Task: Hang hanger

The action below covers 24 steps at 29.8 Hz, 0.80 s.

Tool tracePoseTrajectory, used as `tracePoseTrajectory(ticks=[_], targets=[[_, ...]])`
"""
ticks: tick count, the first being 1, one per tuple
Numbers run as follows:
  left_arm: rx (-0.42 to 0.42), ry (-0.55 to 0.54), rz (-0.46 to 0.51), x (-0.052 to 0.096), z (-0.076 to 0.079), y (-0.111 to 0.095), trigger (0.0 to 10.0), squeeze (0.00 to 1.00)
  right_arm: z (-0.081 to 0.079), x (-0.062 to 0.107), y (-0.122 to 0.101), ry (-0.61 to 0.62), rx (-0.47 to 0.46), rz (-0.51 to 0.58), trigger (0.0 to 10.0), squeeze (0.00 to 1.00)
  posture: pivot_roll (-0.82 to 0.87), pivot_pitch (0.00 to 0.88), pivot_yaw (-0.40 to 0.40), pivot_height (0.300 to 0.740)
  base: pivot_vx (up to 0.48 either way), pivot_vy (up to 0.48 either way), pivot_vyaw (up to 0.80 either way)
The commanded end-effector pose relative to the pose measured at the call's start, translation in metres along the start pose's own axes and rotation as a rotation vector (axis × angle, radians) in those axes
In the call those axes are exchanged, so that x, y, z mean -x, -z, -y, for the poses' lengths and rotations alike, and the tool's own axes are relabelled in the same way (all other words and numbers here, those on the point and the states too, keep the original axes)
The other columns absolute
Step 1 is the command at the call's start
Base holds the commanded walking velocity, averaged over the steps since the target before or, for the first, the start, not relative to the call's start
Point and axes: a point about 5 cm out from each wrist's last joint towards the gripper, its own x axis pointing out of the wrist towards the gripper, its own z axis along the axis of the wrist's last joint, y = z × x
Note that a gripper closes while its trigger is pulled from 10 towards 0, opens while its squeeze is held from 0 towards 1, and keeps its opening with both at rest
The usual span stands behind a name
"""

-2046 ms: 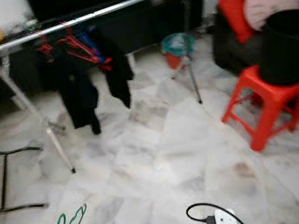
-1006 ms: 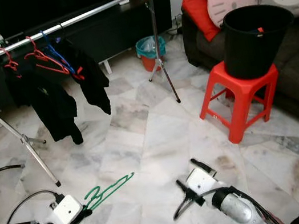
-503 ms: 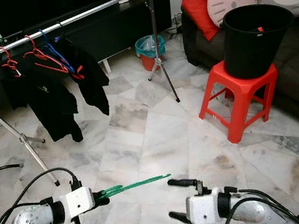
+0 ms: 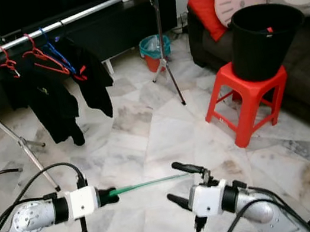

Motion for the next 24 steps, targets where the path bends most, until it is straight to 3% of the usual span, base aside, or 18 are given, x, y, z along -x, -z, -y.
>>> tracePoseTrajectory(ticks=[1, 9, 16, 24], targets=[[-0.047, 0.051, -0.014, 0.003, 0.002, 0.0, 10.0, 0.0, 0.0, -0.001, -0.002, -0.028, 0.003, 0.006, 10.0, 0.0, 0.07, 0.025, 0.08, 0.74, 0.0, 0.0, 0.0], [-0.174, 0.086, 0.022, 0.005, 0.001, -0.017, 10.0, 0.0, -0.008, 0.001, -0.004, -0.182, -0.001, -0.016, 10.0, 0.0, 0.08, 0.031, 0.074, 0.74, 0.0, 0.0, 0.0], [-0.207, 0.066, 0.059, 0.0, -0.004, -0.028, 10.0, 0.0, -0.014, 0.0, -0.01, -0.281, -0.033, -0.003, 10.0, 0.0, 0.08, 0.035, 0.07, 0.74, 0.0, 0.0, 0.0], [-0.255, 0.101, 0.1, -0.011, -0.001, -0.043, 10.0, 0.0, -0.016, -0.003, -0.013, -0.296, -0.028, 0.003, 10.0, 0.0, 0.08, 0.031, 0.075, 0.74, 0.0, 0.0, 0.0]])
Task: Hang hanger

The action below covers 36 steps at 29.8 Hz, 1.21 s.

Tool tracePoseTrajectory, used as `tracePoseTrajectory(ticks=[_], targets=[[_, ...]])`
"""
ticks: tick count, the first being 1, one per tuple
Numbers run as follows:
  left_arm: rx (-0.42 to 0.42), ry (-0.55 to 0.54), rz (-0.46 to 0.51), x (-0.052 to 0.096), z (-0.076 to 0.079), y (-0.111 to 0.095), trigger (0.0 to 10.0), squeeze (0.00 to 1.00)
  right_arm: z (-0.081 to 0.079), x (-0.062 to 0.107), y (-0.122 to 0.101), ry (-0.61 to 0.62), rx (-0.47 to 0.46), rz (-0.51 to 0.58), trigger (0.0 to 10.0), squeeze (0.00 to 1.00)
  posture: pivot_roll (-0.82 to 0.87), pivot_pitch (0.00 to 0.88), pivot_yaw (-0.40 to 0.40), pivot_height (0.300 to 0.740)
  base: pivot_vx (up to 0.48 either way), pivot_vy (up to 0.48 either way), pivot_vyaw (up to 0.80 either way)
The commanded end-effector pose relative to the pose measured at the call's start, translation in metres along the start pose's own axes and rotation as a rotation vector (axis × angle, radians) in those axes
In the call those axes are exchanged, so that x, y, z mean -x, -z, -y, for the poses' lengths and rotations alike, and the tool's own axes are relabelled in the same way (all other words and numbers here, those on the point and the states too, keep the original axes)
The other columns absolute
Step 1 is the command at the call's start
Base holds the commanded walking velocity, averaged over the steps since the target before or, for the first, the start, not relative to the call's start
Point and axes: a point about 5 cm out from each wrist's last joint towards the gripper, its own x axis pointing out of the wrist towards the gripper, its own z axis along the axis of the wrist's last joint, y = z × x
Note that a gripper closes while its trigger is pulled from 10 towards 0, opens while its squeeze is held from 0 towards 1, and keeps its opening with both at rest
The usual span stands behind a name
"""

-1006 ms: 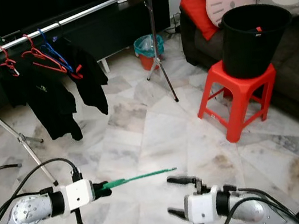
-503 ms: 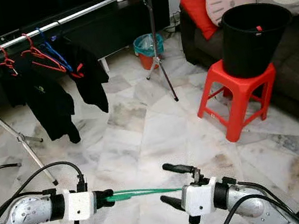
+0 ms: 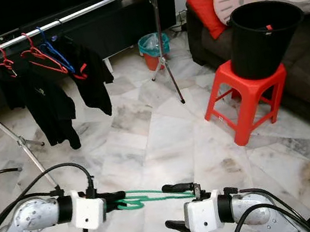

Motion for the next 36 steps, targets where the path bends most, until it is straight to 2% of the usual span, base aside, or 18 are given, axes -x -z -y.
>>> tracePoseTrajectory(ticks=[1, 8, 23, 24, 25, 26, 27, 28, 36], targets=[[-0.028, 0.021, 0.0, 0.0, 0.0, -0.005, 10.0, 0.0, 0.0, -0.001, -0.004, 0.002, 0.007, 0.009, 10.0, 0.0, 0.08, 0.031, 0.076, 0.74, 0.0, 0.0, 0.0], [-0.067, 0.016, 0.036, -0.002, -0.006, -0.018, 10.0, 0.0, 0.006, -0.001, -0.002, 0.019, 0.019, -0.01, 10.0, 0.0, 0.08, 0.031, 0.074, 0.74, 0.0, 0.0, 0.0], [-0.074, 0.043, 0.057, -0.006, -0.005, -0.028, 10.0, 0.0, 0.012, -0.007, -0.002, 0.054, 0.037, -0.008, 10.0, 0.0, 0.09, 0.032, 0.075, 0.74, 0.0, 0.0, 0.0], [-0.073, 0.042, 0.058, -0.007, -0.005, -0.028, 10.0, 0.0, 0.012, -0.008, -0.003, 0.053, 0.034, 0.002, 8.2, 0.0, 0.09, 0.033, 0.074, 0.74, 0.0, 0.0, 0.0], [-0.072, 0.04, 0.06, -0.008, -0.006, -0.028, 10.0, 0.0, 0.012, -0.008, -0.005, 0.053, 0.029, 0.016, 4.4, 0.0, 0.09, 0.034, 0.074, 0.74, 0.0, 0.0, 0.0], [-0.071, 0.039, 0.059, -0.008, -0.006, -0.029, 10.0, 0.0, 0.012, -0.008, -0.007, 0.054, 0.029, 0.024, 3.9, 0.0, 0.09, 0.034, 0.074, 0.74, 0.0, 0.0, 0.0], [-0.071, 0.039, 0.059, -0.008, -0.006, -0.029, 10.0, 0.0, 0.012, -0.008, -0.007, 0.054, 0.03, 0.028, 3.9, 0.0, 0.09, 0.034, 0.074, 0.74, 0.0, 0.0, 0.0], [-0.07, 0.039, 0.058, -0.008, -0.006, -0.029, 10.0, 0.0, 0.013, -0.009, -0.01, 0.061, 0.033, 0.041, 0.0, 0.0, 0.08, 0.034, 0.074, 0.74, 0.0, 0.0, 0.0], [-0.066, 0.034, 0.054, -0.009, -0.007, -0.029, 10.0, 0.0, 0.011, -0.014, -0.012, 0.049, 0.012, 0.062, 0.0, 0.0, 0.09, 0.035, 0.074, 0.74, 0.0, 0.0, 0.0]])
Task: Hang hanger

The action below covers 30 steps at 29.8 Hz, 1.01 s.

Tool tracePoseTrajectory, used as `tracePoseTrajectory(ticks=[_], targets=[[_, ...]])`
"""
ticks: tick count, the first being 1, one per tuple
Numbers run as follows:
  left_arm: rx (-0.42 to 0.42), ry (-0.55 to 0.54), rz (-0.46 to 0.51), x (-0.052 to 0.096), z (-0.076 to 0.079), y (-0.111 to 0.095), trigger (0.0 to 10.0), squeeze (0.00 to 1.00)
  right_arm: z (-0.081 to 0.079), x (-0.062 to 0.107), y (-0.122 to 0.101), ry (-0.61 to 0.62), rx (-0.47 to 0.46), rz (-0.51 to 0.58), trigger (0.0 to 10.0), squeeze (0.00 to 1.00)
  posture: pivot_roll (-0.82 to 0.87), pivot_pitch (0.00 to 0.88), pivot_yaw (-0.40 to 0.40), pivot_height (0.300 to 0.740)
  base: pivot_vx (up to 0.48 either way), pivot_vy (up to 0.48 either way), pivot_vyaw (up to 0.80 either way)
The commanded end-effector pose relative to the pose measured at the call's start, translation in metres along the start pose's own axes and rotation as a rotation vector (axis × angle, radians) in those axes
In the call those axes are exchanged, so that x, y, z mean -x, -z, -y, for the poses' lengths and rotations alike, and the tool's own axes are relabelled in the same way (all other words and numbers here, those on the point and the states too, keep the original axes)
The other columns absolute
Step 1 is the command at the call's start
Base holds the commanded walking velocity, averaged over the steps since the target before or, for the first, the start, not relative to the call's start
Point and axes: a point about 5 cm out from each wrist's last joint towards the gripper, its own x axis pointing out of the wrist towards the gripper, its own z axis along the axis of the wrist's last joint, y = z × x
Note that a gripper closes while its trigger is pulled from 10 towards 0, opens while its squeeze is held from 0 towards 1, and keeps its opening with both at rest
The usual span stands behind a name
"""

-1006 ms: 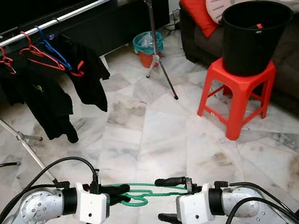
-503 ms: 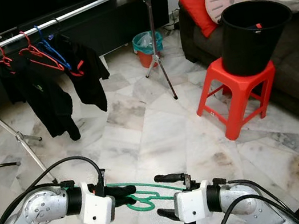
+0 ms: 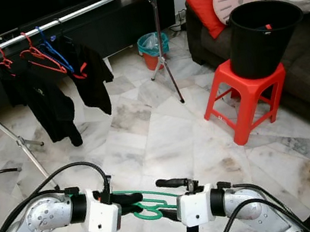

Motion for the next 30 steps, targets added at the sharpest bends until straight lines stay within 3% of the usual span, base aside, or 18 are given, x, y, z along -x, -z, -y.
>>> tracePoseTrajectory(ticks=[1, 30], targets=[[-0.006, 0.008, 0.009, -0.001, 0.0, -0.003, 10.0, 0.0, -0.001, -0.002, -0.004, -0.011, -0.004, 0.029, 0.0, 0.0, 0.09, 0.035, 0.074, 0.74, 0.0, 0.0, 0.0], [-0.001, 0.003, -0.002, 0.0, -0.002, -0.004, 10.0, 0.0, -0.011, -0.004, -0.001, -0.052, -0.045, 0.02, 0.0, 0.0, 0.09, 0.035, 0.076, 0.74, 0.0, 0.0, 0.0]])
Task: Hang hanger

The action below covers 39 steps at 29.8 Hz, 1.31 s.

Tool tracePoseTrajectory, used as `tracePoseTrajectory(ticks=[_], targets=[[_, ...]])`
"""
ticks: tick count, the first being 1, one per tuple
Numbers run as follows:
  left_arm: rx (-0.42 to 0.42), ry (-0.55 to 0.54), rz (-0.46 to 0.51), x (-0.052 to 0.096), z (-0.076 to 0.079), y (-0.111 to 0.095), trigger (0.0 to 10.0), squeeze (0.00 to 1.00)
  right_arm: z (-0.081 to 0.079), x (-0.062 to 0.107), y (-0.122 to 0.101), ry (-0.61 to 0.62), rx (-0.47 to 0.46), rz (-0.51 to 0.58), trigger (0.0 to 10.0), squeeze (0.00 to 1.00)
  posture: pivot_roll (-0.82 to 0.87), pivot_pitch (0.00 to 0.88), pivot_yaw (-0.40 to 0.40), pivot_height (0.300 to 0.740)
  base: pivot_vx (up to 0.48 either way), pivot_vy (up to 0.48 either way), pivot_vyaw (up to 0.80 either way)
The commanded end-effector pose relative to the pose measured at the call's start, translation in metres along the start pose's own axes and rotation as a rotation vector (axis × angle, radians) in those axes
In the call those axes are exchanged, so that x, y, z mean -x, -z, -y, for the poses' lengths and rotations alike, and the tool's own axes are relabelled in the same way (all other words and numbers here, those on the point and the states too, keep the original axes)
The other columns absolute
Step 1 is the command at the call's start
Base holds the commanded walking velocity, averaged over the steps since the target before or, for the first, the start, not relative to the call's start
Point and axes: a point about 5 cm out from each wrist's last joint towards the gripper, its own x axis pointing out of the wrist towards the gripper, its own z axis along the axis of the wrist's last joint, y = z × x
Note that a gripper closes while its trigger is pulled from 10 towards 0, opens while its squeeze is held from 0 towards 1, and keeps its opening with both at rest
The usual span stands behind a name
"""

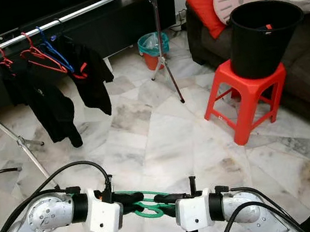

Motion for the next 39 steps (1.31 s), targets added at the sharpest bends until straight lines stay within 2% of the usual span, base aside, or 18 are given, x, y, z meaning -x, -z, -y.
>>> tracePoseTrajectory(ticks=[1, 4, 5, 6, 21, 31, 32, 33, 34, 39], targets=[[-0.009, 0.002, -0.001, 0.002, -0.002, -0.002, 10.0, 0.0, -0.005, -0.003, -0.001, -0.027, -0.007, 0.005, 0.0, 0.0, 0.09, 0.035, 0.076, 0.74, 0.0, 0.0, 0.0], [-0.001, 0.0, 0.002, 0.002, -0.003, -0.002, 10.0, 0.0, -0.006, -0.003, 0.0, -0.029, -0.006, 0.002, 0.0, 0.0, 0.09, 0.034, 0.076, 0.74, 0.0, 0.0, 0.0], [0.0, -0.002, 0.005, 0.002, -0.003, -0.002, 10.0, 0.76, -0.005, -0.003, 0.0, -0.029, -0.007, 0.002, 0.0, 0.0, 0.09, 0.034, 0.076, 0.74, 0.0, 0.0, 0.0], [-0.001, -0.006, 0.007, 0.002, -0.003, -0.003, 10.0, 1.0, -0.005, -0.004, 0.0, -0.028, -0.006, 0.003, 0.0, 0.0, 0.09, 0.035, 0.076, 0.74, 0.0, 0.0, 0.0], [0.027, -0.039, 0.027, 0.004, -0.01, -0.005, 10.0, 1.0, -0.006, -0.005, 0.001, -0.023, -0.007, -0.006, 0.0, 0.0, 0.09, 0.037, 0.077, 0.74, 0.0, 0.0, 0.0], [0.008, -0.049, -0.03, 0.014, -0.01, 0.006, 10.0, 1.0, 0.003, 0.0, 0.02, 0.139, -0.052, -0.092, 0.0, 0.0, 0.09, 0.037, 0.078, 0.74, 0.0, 0.0, 0.0], [0.014, -0.06, -0.047, 0.015, -0.009, 0.01, 10.0, 0.94, 0.002, 0.002, 0.025, 0.161, -0.058, -0.12, 0.0, 0.0, 0.09, 0.039, 0.078, 0.74, 0.0, 0.0, 0.0], [0.016, -0.063, -0.055, 0.016, -0.008, 0.011, 10.0, 0.94, 0.001, 0.003, 0.027, 0.168, -0.061, -0.13, 0.0, 0.0, 0.09, 0.039, 0.078, 0.74, 0.0, 0.0, 0.0], [0.021, -0.071, -0.069, 0.017, -0.008, 0.014, 10.0, 0.0, 0.001, 0.005, 0.03, 0.184, -0.07, -0.144, 0.0, 0.0, 0.09, 0.039, 0.078, 0.74, 0.0, 0.0, 0.0], [0.07, -0.102, -0.15, 0.024, 0.0, 0.035, 10.0, 0.0, 0.0, 0.008, 0.039, 0.297, -0.128, -0.171, 0.0, 0.0, 0.09, 0.038, 0.078, 0.74, 0.0, 0.0, 0.0]])
